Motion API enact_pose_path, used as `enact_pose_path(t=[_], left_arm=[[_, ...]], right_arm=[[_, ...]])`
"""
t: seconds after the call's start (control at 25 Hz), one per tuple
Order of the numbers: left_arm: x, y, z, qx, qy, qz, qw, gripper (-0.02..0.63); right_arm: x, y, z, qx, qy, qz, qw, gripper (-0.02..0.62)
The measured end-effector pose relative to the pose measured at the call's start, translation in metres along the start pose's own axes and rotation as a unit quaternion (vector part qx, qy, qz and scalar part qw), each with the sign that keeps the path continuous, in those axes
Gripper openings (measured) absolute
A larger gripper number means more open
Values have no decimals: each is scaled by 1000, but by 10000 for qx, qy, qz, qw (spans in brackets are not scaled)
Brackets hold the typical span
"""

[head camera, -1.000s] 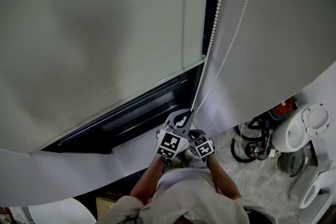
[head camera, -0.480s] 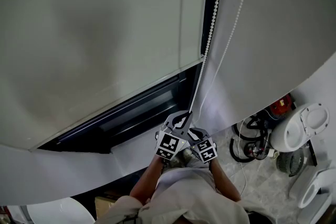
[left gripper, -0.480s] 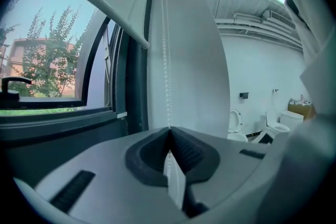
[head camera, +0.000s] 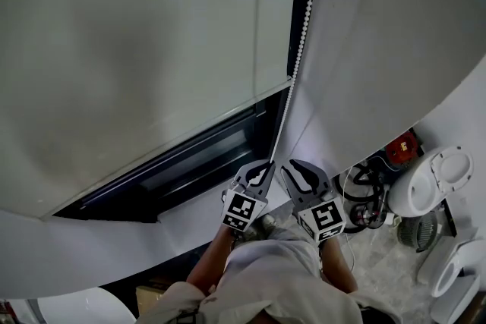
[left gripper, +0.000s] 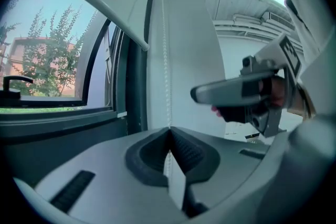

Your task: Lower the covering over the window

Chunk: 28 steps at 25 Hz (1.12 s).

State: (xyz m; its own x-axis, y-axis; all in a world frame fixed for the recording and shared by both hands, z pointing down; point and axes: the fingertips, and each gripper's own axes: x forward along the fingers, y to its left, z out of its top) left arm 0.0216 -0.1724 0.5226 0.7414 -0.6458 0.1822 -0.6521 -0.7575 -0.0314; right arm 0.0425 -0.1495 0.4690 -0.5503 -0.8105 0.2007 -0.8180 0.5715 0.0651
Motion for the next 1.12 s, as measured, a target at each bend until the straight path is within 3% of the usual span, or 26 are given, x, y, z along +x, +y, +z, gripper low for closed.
enact_pose_path(t=[0.24, 0.4, 0.76, 0.84, 1.12], left_arm=[[-2, -2, 0, 0, -33, -5, 10000, 14], [-4, -4, 0, -3, -50, -1, 10000, 14], [-4, -6, 0, 23, -96, 5, 10000, 14], [-3, -6, 0, 18, -126, 18, 9999, 14], [0, -4, -11, -7, -39, 86, 10000, 14]], right_arm=[[-8, -5, 94, -447, -907, 111, 9948, 91], [-6, -3, 135, -666, -1268, 235, 9894, 91], [7, 1, 172, -815, -1626, 195, 9831, 67], [8, 0, 173, -782, -1704, 54, 9823, 15], [15, 0, 160, -608, -1780, -217, 9819, 6]])
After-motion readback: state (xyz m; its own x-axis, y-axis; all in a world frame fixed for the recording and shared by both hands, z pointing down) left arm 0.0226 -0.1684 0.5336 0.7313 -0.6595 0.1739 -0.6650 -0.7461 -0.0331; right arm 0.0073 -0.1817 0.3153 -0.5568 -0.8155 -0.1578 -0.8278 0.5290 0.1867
